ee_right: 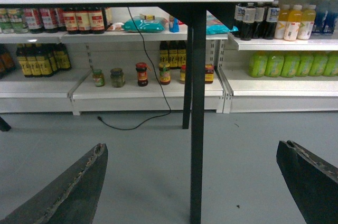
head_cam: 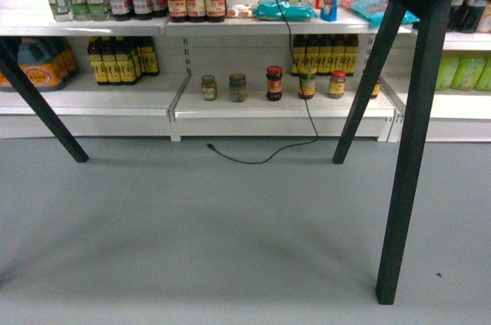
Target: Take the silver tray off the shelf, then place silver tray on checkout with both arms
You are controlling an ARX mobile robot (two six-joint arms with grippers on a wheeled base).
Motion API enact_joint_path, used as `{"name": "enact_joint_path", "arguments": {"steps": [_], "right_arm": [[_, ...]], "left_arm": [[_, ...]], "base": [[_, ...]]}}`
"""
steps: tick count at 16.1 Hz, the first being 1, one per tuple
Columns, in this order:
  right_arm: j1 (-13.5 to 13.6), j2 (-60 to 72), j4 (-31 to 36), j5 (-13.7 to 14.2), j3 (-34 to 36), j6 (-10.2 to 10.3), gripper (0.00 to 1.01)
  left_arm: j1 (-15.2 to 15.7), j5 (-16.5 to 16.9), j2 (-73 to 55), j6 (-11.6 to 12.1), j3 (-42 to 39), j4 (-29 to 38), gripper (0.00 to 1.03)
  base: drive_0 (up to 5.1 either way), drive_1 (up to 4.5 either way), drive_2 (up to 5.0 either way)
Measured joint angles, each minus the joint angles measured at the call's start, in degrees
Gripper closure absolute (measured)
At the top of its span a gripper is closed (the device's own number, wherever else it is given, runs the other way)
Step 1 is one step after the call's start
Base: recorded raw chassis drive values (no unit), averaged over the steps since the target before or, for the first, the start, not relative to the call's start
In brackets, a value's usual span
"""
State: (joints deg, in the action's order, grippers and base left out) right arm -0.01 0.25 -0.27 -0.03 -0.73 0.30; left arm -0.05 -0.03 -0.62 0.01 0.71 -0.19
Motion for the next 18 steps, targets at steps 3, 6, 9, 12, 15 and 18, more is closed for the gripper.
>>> {"name": "enact_joint_path", "arguments": {"steps": [3,6,9,12,15,18], "right_arm": [[0.00,-0.02,0.09,0.02,0.00,0.02,0.03],[0.00,-0.02,-0.17,0.02,0.00,-0.04,0.03],[0.00,-0.02,-0.09,0.00,0.00,-0.04,0.03],[0.00,-0.02,-0.04,0.00,0.00,-0.04,0.03],[0.00,-0.02,-0.07,0.00,0.00,-0.04,0.03],[0.00,-0.02,-0.04,0.00,0.00,-0.04,0.03]], "left_arm": [[0.00,0.11,0.00,0.04,0.00,-0.02,0.05],[0.00,0.07,0.00,0.02,0.00,-0.26,0.05],[0.00,0.00,0.00,0.02,0.00,-0.22,0.05],[0.00,0.00,0.00,0.02,0.00,-0.20,0.05],[0.00,0.00,0.00,0.02,0.00,-0.20,0.05],[0.00,0.00,0.00,0.02,0.00,-0.20,0.05]], "base": [[-0.1,-4.41,4.3],[0.0,-2.94,2.8],[0.0,0.00,0.0],[0.0,0.00,0.0],[0.0,0.00,0.0],[0.0,0.00,0.0]]}}
